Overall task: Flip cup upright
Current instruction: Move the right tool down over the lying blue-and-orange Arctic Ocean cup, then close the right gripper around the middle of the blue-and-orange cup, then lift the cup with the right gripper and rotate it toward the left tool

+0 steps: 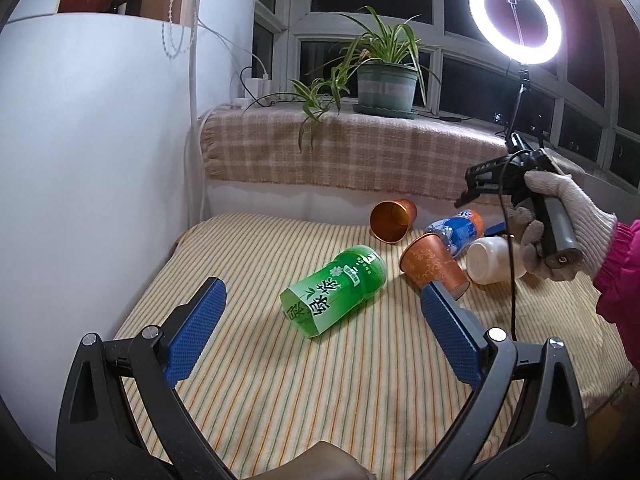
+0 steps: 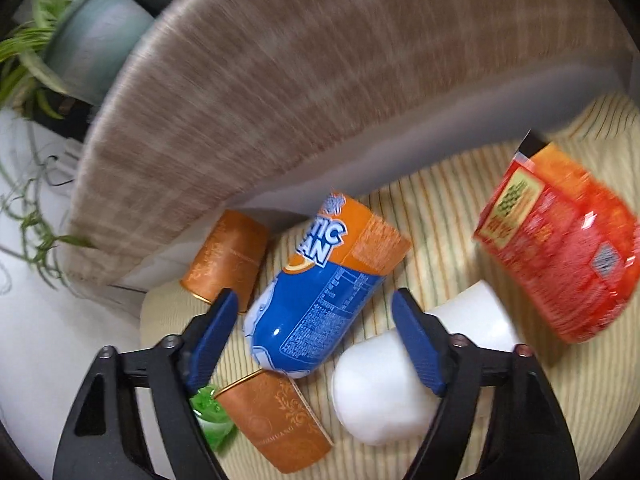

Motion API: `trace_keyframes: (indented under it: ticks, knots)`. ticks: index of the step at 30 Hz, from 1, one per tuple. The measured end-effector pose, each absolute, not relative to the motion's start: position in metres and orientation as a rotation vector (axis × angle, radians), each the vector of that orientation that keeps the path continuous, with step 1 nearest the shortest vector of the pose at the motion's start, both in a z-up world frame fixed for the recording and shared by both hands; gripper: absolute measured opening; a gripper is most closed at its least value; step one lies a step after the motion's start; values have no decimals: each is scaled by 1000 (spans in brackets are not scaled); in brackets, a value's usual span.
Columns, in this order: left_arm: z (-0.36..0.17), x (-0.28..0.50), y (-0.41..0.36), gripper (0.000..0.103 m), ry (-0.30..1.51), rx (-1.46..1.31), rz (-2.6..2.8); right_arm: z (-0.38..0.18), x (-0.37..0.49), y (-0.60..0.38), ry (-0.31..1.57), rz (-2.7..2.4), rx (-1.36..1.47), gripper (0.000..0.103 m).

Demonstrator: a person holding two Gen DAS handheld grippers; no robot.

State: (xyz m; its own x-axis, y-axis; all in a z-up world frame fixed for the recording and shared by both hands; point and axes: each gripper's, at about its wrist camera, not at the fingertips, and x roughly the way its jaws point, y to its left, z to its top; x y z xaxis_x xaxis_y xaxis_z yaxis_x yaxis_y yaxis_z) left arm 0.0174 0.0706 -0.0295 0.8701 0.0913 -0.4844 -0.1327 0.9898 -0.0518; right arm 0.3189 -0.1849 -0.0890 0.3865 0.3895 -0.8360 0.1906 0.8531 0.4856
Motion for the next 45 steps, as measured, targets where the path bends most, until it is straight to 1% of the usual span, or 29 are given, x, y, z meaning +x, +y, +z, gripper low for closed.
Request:
trace_keyframes:
  ticks: [8,10,13,16,23,25,27,31,37,39,42,45]
  knots:
    - [-33,18,82,99,504,-98,140,-88,340,-165,1215,67,549,71]
    - [-34,18,86,99,504,-102,146,-88,342,-158,1224,54,533,64]
    - [-37,19,91,99,508,-111,155,-90,346,-150,1221,65,521,63]
    - [-38,20,96,99,510,-119,156,-99,351,-149,1257,64,558,63]
    - [-39,20,101,99,503,-121,170,-117,366,-144,1269,-11,632,63]
    - [-40,19,104,99,504,-124,176,-123,371,-140,1275,-26,635,66]
    - [-40,19,108,99,503,-127,185,-127,375,-136,1261,-42,635,66]
    - [-39,17,115,99,497,-129,203,-127,377,-127,1241,-49,617,65]
    - [-39,16,117,99,488,-127,208,-146,380,-138,1275,16,733,65]
    - [-39,15,117,99,487,-121,210,-151,379,-140,1271,22,747,63]
    - [-38,15,119,99,490,-118,217,-148,377,-137,1256,32,729,60]
    - [-36,15,118,99,486,-113,219,-137,371,-137,1231,58,734,60]
